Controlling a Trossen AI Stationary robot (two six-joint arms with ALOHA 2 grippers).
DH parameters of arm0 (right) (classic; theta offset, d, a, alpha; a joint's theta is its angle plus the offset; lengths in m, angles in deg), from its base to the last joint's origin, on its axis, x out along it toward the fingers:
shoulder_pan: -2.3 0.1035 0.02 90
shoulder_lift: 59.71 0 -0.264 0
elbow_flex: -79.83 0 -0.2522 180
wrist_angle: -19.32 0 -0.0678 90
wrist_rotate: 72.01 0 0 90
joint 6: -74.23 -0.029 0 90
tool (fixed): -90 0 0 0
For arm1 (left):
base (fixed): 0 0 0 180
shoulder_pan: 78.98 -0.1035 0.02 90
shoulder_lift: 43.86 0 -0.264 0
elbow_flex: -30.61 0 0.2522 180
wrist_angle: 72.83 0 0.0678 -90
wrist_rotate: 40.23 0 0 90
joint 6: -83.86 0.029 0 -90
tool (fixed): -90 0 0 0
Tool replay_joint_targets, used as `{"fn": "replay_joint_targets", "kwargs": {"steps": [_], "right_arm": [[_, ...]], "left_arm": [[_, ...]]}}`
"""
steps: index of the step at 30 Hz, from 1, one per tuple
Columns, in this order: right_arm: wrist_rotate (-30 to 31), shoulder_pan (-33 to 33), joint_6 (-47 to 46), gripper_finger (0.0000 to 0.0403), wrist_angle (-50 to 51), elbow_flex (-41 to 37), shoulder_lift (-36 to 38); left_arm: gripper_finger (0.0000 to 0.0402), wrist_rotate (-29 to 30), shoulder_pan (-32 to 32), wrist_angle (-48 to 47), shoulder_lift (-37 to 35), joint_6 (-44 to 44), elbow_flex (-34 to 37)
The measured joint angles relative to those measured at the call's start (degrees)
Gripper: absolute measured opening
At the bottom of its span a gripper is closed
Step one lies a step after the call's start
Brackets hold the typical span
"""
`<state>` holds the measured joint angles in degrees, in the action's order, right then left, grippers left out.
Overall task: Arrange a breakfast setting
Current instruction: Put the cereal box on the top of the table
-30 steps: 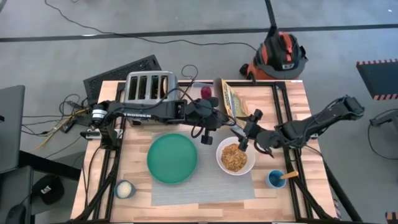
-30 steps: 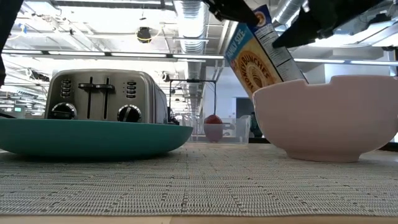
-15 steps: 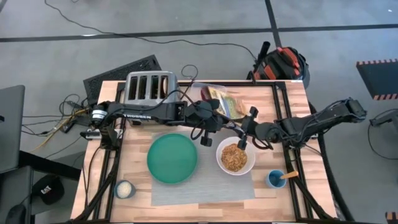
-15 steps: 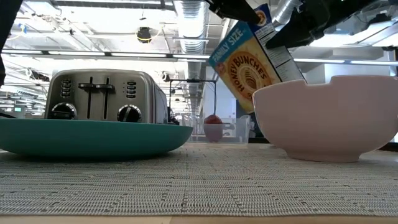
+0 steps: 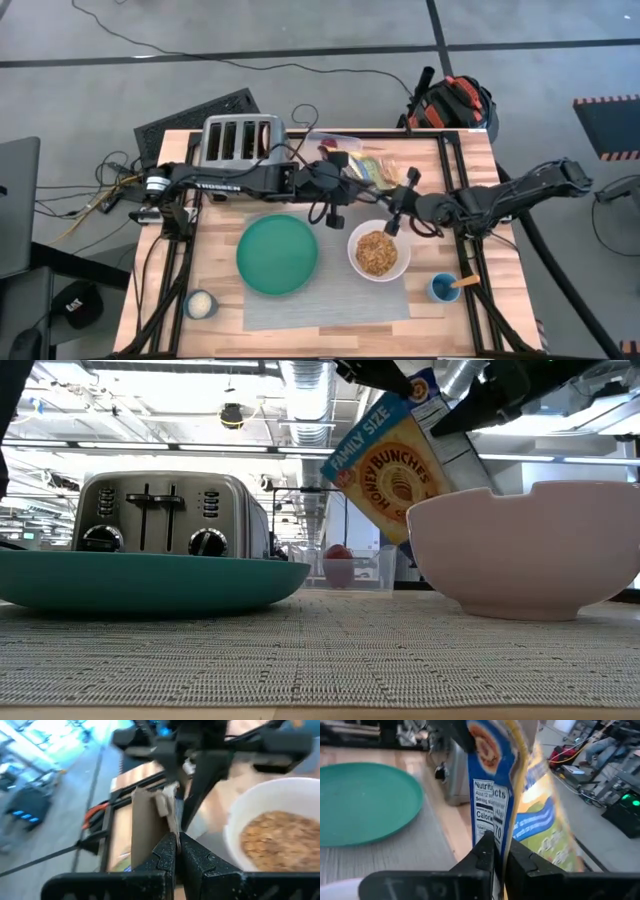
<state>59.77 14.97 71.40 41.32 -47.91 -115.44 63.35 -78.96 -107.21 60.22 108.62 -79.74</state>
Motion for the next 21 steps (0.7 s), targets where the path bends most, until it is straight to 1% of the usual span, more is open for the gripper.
{"fn": "replay_joint_targets", "kwargs": {"steps": [4,7,12,15,18,21], "right_arm": [[3.82,-0.02,-2.53,0.004,4.14,-0.02,4.59],[6.31,-0.05,-4.69,0.0034,6.75,-0.02,7.94],[7.98,0.0,-5.31,0.003,8.27,-0.02,12.33],[9.9,0.0,-5.67,0.0029,8.29,-0.02,13.99],[13.07,0.02,-6.8,0.0027,9.62,-0.13,14.79],[16.89,0.04,-7.98,0.0026,8.6,-2.51,15.7]], "left_arm": [[0.0,5.98,0.01,-2.7,-1.58,1.2,-0.01],[0.0,7.36,0.01,-4.52,-3.0,1.39,-0.01],[0.0,7.5,-0.39,-8.06,-6.1,0.66,-0.01],[0.0,5.48,-1.07,-10.34,-7.72,-1.03,1.43],[0.0,3.8,-1.78,-10.52,-9.91,-3.27,4.68],[0.0,3.57,-2.13,-7.24,-13.25,-4.79,9.89]]}}
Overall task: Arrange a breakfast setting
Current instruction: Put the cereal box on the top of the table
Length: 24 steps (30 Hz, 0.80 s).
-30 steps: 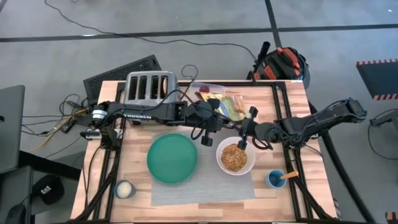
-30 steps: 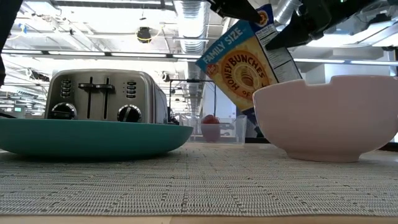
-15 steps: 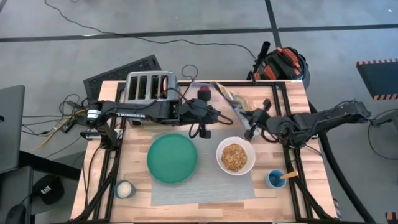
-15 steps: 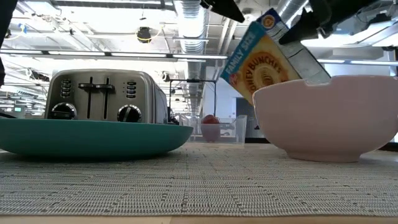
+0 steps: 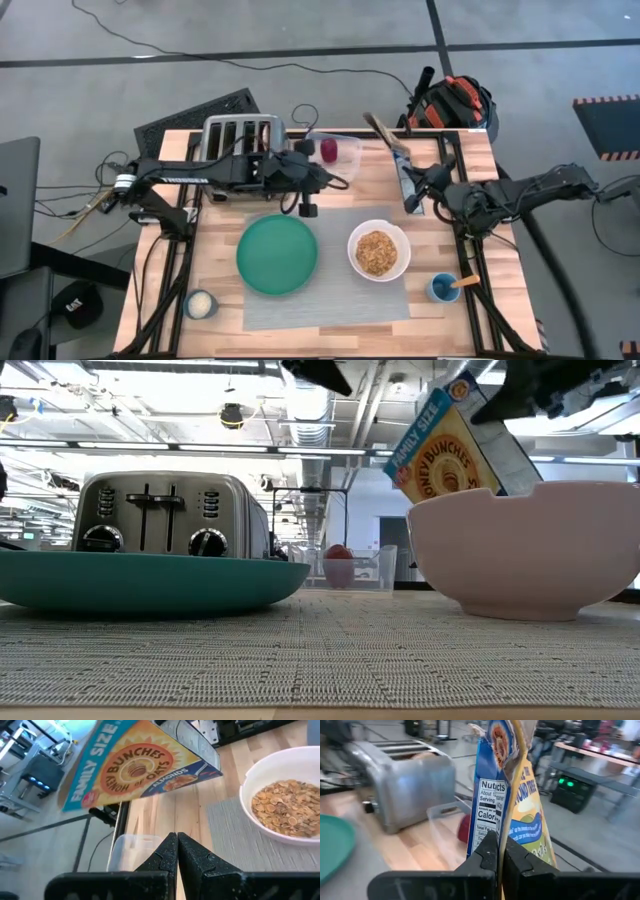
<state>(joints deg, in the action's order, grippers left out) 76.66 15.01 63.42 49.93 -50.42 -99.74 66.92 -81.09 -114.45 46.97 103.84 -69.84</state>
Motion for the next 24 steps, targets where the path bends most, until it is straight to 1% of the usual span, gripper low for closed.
{"fn": "replay_joint_targets", "kwargs": {"steps": [3,6,9,11,13,15,17,20,24], "right_arm": [[1.75,-0.07,-1.14,0.0026,-4.72,-3.77,1.52],[2.13,-0.04,0.18,0.0026,-13.25,-8.4,2.92],[1.94,-0.06,5.61,0.0026,-24.24,-12.44,3.63],[0.85,-0.23,9.68,0.0026,-31.9,-14.39,3.77],[-0.85,-0.63,12.88,0.0026,-37.16,-15.63,3.76],[-1.79,-1.13,14.07,0.0026,-40.01,-16.78,3.76],[-1.91,-1.93,13.61,0.0027,-40.09,-17.95,3.78],[-1.88,-3.08,10.53,0.0027,-38.21,-20.03,3.76],[-1.57,-3.94,6.29,0.0027,-38.46,-22.98,3.75]], "left_arm": [[0.0,-0.02,0.02,4.15,-3.65,-1.65,6.19],[0.0,-0.23,0.06,8.16,-7.15,-3.22,11.77],[0.0,-0.2,0.06,11.9,-9.7,-4.64,16.17],[0.0,-0.15,0.02,13.31,-10.61,-4.94,18.38],[0.0,-0.18,0.02,14.47,-11.03,-5.07,19.68],[0.0,-0.16,0.02,14.81,-11.1,-5.26,20.17],[0.0,-0.15,0.02,14.88,-11.1,-5.26,20.41],[0.0,-0.35,0.02,14.84,-11.1,-5.24,20.43],[0.0,-0.4,0.02,14.88,-11.1,-5.06,20.43]]}}
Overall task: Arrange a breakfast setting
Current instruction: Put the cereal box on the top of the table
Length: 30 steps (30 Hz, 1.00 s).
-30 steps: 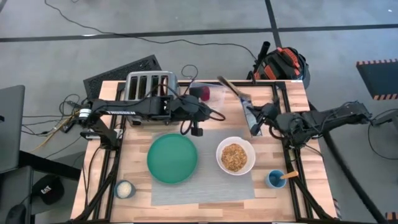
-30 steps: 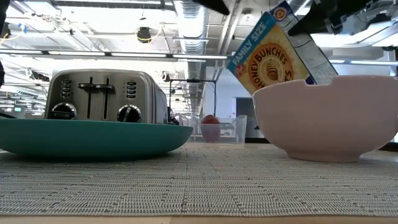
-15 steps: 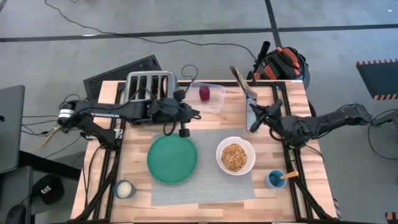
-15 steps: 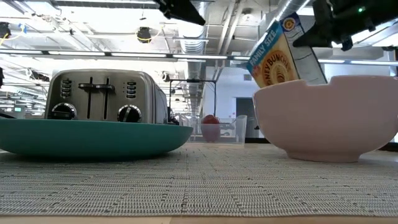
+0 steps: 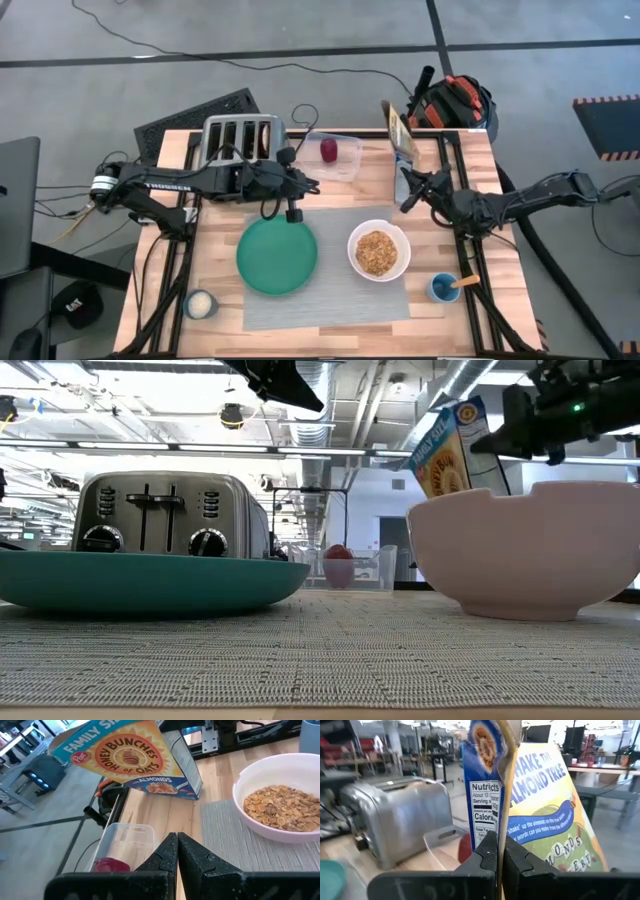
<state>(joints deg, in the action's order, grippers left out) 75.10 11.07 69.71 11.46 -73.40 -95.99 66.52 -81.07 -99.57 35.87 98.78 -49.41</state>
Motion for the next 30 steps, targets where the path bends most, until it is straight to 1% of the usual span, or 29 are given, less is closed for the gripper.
{"fn": "replay_joint_targets", "kwargs": {"steps": [5,10,13,15,18,21,26,30], "right_arm": [[0.03,-0.04,-1.95,0.0029,-0.36,-1.4,0.08],[-0.46,1.15,7.1,0.0028,-8.94,-1.92,-0.03],[-2.01,2.5,10.77,0.003,-14.25,-1.93,-0.06],[-4.09,3.24,11.98,0.003,-15.58,-1.85,-0.02],[-5.96,4.09,12.33,0.0029,-15.47,-1.85,-0.14],[-6.07,4.43,10.99,0.0033,-13.08,-1.83,-0.19],[-6.23,4.22,4.85,0.0057,-7.45,-1.66,-0.16],[-6.23,4.4,4.35,0.0078,-6.93,-1.66,-0.14]], "left_arm": [[0.0,-0.02,0.0,-0.01,0.0,0.37,0.0],[0.0,0.02,0.0,0.77,0.0,0.48,0.0],[0.0,-0.72,0.0,0.92,0.0,0.48,0.0],[0.0,-1.63,0.0,0.94,0.0,0.44,0.0],[0.0,-1.97,0.02,0.92,0.0,0.42,0.0],[0.0,-1.97,0.02,0.93,0.0,0.42,0.0],[0.0,-1.97,0.02,0.92,0.0,0.37,0.0],[0.0,-1.94,0.02,0.92,0.0,0.35,0.0]]}}
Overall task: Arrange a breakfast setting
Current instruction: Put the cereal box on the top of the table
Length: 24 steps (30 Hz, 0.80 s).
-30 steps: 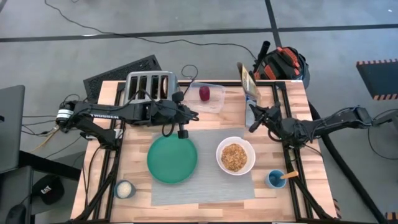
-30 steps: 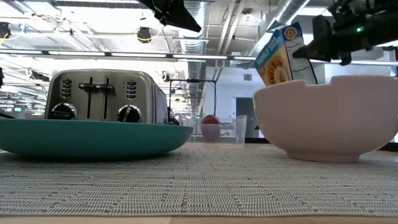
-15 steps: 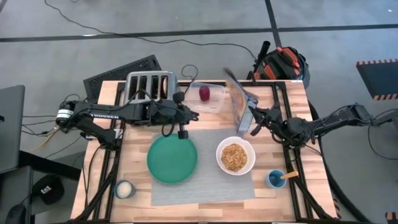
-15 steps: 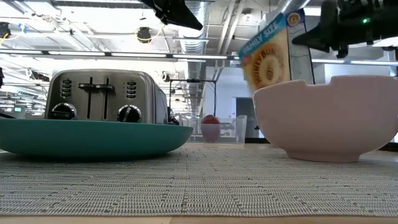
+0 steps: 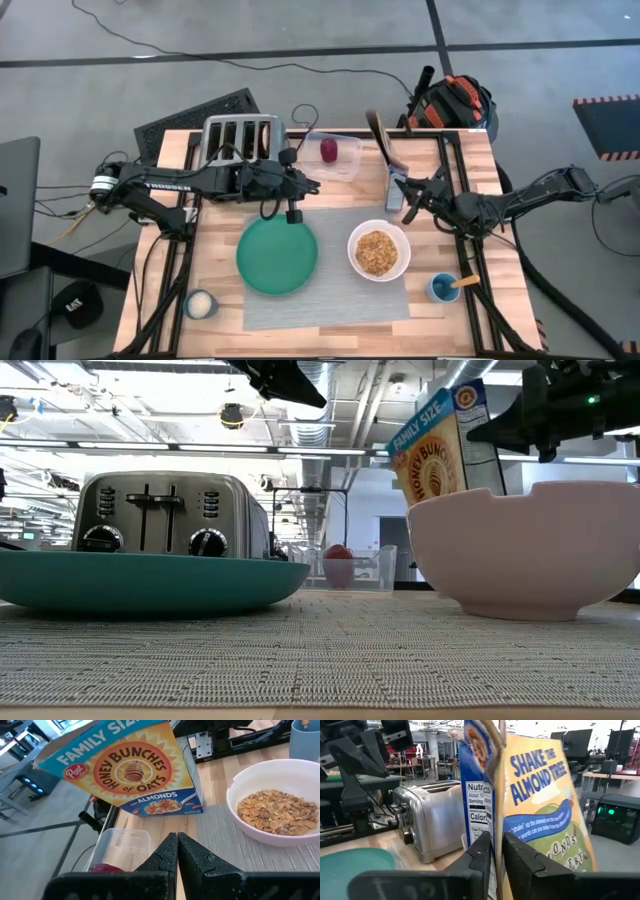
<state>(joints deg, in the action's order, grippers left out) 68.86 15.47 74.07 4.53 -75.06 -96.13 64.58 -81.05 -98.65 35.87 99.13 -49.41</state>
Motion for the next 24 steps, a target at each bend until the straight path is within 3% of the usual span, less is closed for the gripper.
{"fn": "replay_joint_targets", "kwargs": {"steps": [14,24], "right_arm": [[3.09,-0.04,1.94,0.024,1.86,0.0,0.09],[4.81,-0.07,8.67,0.0255,1.81,2.43,0.09]], "left_arm": [[0.0,0.15,0.0,-0.01,0.0,-0.07,0.0],[0.0,0.17,0.0,-0.02,0.02,0.06,-0.01]]}}
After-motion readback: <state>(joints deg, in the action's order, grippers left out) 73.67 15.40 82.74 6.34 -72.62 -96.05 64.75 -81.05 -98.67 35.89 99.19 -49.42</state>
